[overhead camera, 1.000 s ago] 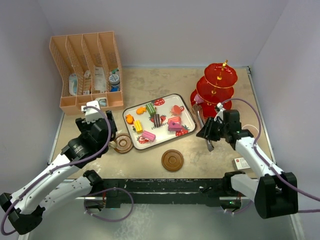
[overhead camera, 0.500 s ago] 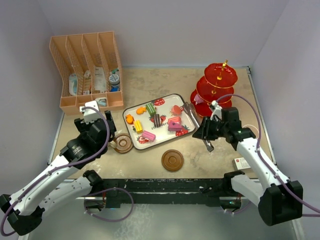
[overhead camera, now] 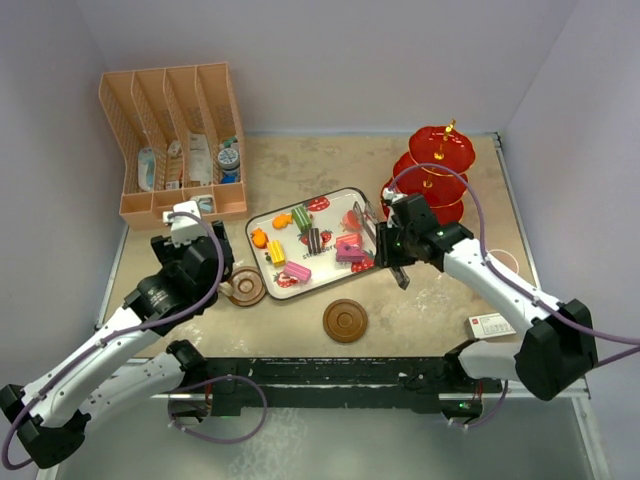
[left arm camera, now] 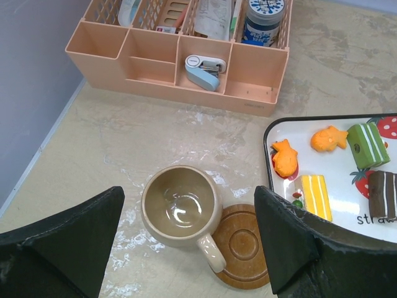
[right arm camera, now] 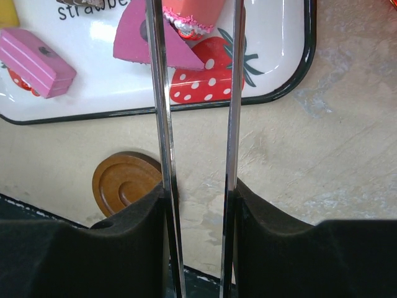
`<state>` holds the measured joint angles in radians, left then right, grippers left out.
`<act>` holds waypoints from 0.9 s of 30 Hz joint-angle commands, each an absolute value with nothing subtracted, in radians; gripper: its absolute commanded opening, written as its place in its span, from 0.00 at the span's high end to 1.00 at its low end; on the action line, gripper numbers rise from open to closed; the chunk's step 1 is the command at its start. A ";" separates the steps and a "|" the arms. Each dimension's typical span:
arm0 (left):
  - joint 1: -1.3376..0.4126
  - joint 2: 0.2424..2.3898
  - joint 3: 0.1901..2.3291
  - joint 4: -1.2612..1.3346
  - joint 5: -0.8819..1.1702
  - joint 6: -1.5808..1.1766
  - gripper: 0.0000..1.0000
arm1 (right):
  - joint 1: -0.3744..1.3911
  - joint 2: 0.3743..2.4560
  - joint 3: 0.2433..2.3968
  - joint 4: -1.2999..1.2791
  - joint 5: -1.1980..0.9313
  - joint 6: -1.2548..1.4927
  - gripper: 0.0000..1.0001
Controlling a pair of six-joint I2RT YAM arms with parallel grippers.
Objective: Serve the afternoon tea
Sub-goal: Adjust the dessert on the tray.
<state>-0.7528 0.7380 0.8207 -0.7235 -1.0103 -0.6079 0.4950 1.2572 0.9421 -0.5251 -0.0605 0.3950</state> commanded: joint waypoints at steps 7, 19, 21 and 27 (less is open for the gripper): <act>-0.749 0.740 0.839 -0.712 -1.040 -0.590 0.16 | 0.575 1.312 1.060 -0.591 0.040 0.344 0.60; -0.749 0.730 0.837 -0.710 -1.042 -0.596 0.14 | 0.660 1.390 1.099 -0.629 0.157 0.344 0.58; -0.750 0.732 0.838 -0.710 -1.042 -0.596 0.14 | 0.665 1.403 1.110 -0.638 0.172 0.342 0.58; -0.750 0.738 0.838 -0.710 -1.039 -0.595 0.14 | 0.685 1.447 1.128 -0.640 0.201 0.337 0.58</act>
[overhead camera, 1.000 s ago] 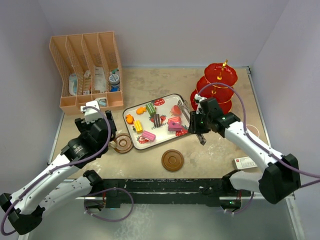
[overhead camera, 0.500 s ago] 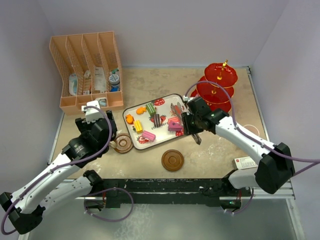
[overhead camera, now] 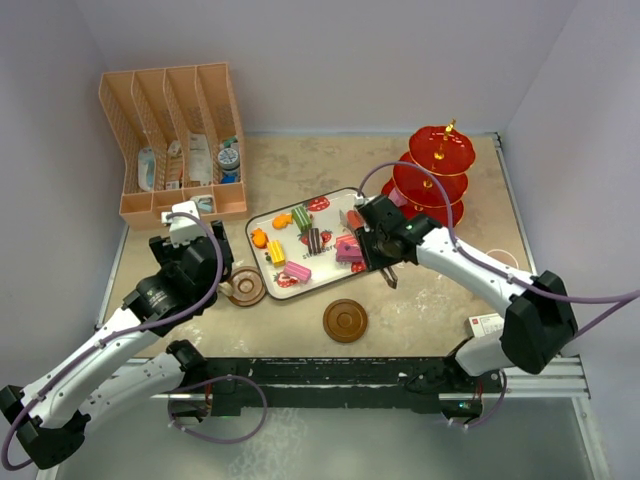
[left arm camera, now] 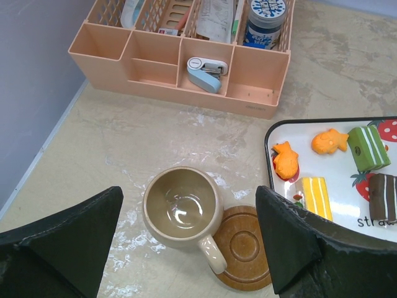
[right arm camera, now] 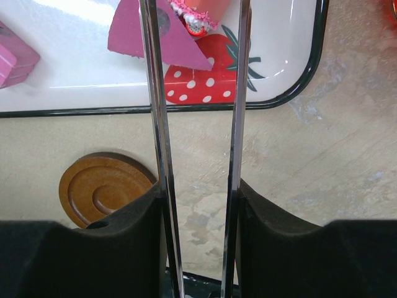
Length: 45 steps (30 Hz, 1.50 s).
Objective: Serve the afternoon tea
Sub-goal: Adjust the dessert on the tray.
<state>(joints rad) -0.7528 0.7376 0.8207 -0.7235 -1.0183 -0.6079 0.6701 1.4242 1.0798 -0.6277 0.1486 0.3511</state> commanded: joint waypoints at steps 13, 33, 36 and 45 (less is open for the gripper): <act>-0.750 0.739 0.837 -0.713 -1.041 -0.594 0.14 | 0.694 1.513 1.164 -0.640 0.235 0.336 0.57; -0.749 0.747 0.839 -0.713 -1.040 -0.595 0.14 | 0.702 1.560 1.143 -0.632 0.319 0.377 0.56; -0.749 0.746 0.839 -0.714 -1.040 -0.595 0.14 | 0.702 1.567 1.143 -0.627 0.310 0.376 0.56; -0.749 0.750 0.839 -0.715 -1.040 -0.596 0.14 | 0.703 1.580 1.127 -0.606 0.267 0.365 0.56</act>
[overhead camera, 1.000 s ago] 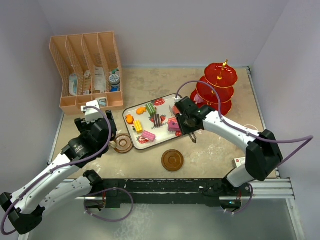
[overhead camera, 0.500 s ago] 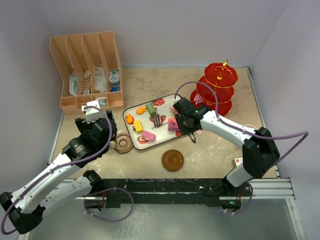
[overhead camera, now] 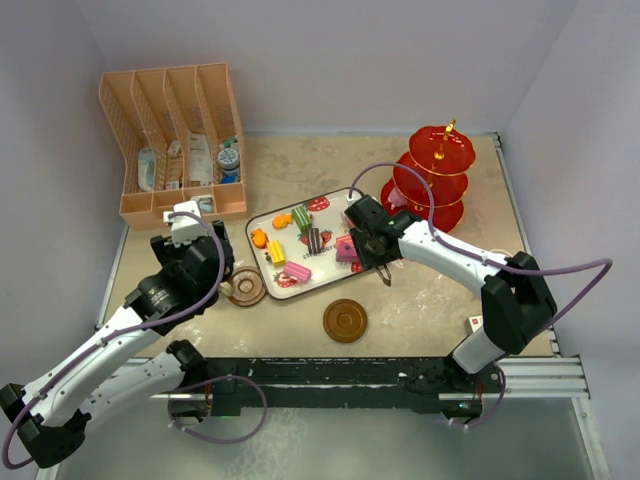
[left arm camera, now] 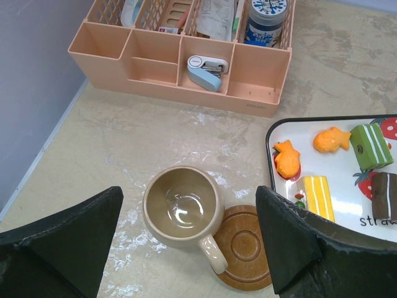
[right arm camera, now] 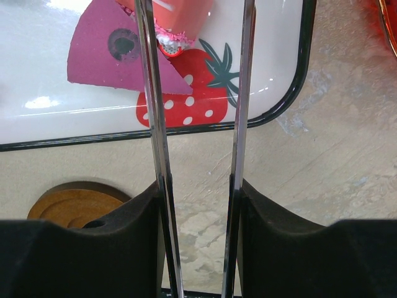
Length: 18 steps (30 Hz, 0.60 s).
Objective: Serve the afternoon tea
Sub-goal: Adjust the dessert on the tray.
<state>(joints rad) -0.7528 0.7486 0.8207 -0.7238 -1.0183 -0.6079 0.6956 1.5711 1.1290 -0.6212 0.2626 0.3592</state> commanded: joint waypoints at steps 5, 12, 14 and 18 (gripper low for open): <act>-0.749 0.753 0.840 -0.716 -1.039 -0.595 0.14 | 0.703 1.577 1.110 -0.596 0.280 0.374 0.59; -0.749 0.756 0.840 -0.718 -1.039 -0.598 0.14 | 0.703 1.536 1.122 -0.586 0.277 0.395 0.73; -0.749 0.756 0.840 -0.718 -1.038 -0.598 0.14 | 0.702 1.516 1.125 -0.578 0.251 0.406 0.75; -0.749 0.759 0.841 -0.718 -1.038 -0.598 0.14 | 0.702 1.471 1.123 -0.542 0.141 0.425 0.79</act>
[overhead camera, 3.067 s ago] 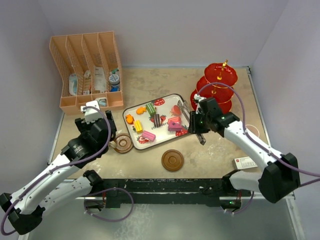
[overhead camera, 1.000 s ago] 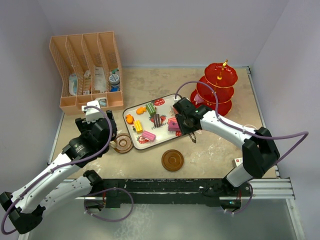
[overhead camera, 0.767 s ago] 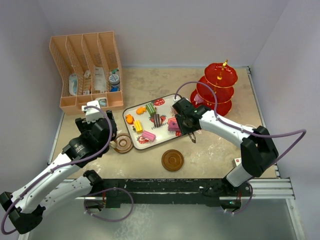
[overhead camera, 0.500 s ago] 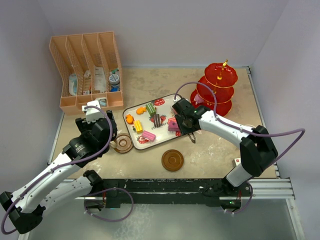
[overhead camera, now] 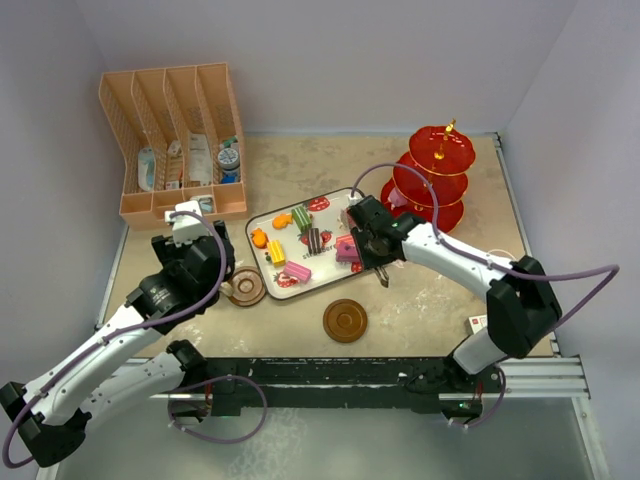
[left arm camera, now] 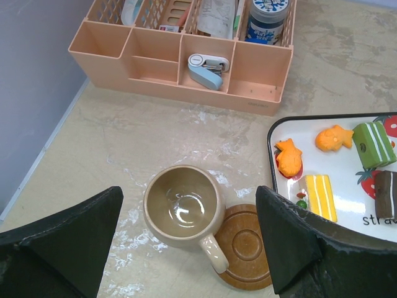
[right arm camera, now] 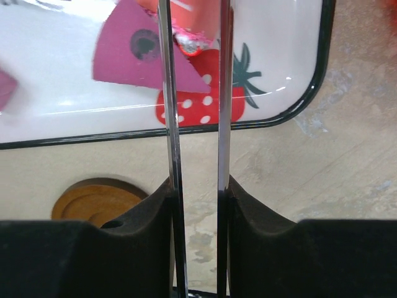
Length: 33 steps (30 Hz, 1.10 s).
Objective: Serve the afternoon tea
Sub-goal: Adjust the dessert on the tray.
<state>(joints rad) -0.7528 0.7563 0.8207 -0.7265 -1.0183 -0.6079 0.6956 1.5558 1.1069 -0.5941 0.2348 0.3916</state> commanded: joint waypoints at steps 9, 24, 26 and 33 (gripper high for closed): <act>-0.749 0.759 0.840 -0.719 -1.033 -0.600 0.14 | 0.702 1.425 0.992 -0.309 -0.166 0.510 0.78; -0.749 0.764 0.839 -0.723 -1.030 -0.603 0.14 | 0.536 1.458 0.849 -0.119 -0.417 0.506 0.78; -0.749 0.768 0.841 -0.723 -1.030 -0.603 0.14 | 0.512 1.436 0.830 -0.097 -0.470 0.502 0.78; -0.749 0.780 0.842 -0.723 -1.024 -0.603 0.14 | 0.485 1.403 0.835 -0.089 -0.528 0.496 0.77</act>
<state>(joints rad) -0.7528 0.7765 0.8207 -0.7277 -1.0176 -0.6079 0.4904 1.4521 0.8227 -0.1364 -0.4473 0.5121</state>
